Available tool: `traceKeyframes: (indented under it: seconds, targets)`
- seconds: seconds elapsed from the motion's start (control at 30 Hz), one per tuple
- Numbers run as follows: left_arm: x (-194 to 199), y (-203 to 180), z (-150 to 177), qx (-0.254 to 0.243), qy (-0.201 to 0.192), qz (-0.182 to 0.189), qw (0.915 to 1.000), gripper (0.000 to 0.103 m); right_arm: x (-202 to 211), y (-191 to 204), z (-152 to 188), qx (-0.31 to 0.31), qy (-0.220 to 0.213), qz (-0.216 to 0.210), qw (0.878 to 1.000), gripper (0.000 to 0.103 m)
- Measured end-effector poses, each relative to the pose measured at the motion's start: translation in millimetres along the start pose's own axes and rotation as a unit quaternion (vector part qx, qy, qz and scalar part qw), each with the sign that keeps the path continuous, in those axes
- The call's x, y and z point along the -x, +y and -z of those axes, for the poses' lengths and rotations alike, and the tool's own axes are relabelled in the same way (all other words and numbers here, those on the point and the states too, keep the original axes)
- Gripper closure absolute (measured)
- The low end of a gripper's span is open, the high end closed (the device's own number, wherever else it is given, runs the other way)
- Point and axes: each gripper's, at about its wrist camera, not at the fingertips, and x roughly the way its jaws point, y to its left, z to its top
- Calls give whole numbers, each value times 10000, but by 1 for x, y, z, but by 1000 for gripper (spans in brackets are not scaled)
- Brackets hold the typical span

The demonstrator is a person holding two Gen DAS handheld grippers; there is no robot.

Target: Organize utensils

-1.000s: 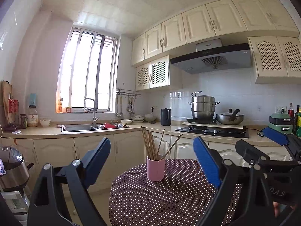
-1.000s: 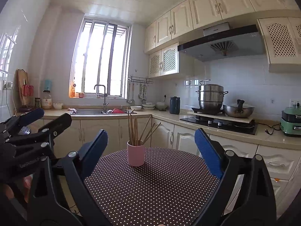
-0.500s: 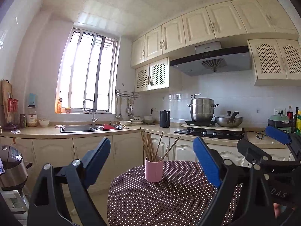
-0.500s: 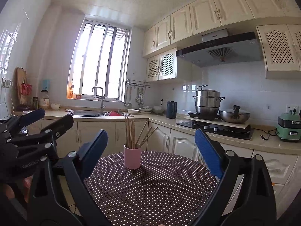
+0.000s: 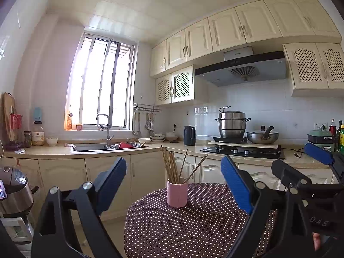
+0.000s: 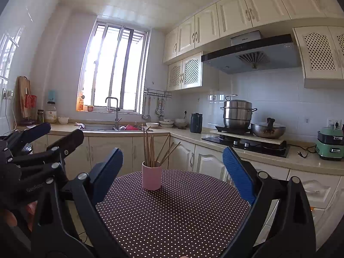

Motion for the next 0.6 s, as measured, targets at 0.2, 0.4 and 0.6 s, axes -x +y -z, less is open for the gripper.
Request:
traceKeyframes:
  seconds: [0.2, 0.4, 0.6]
  targets:
    - [-1, 1, 0, 14, 2, 5, 10000, 15, 1, 0, 0, 5, 3, -5, 10000, 11]
    - [0, 2, 1, 11, -9, 2, 10000, 15, 1, 1, 1, 8, 10, -20, 10000, 11]
    - [0, 2, 2, -12, -22, -20, 10000, 15, 2, 1, 1, 12, 16, -17, 10000, 11]
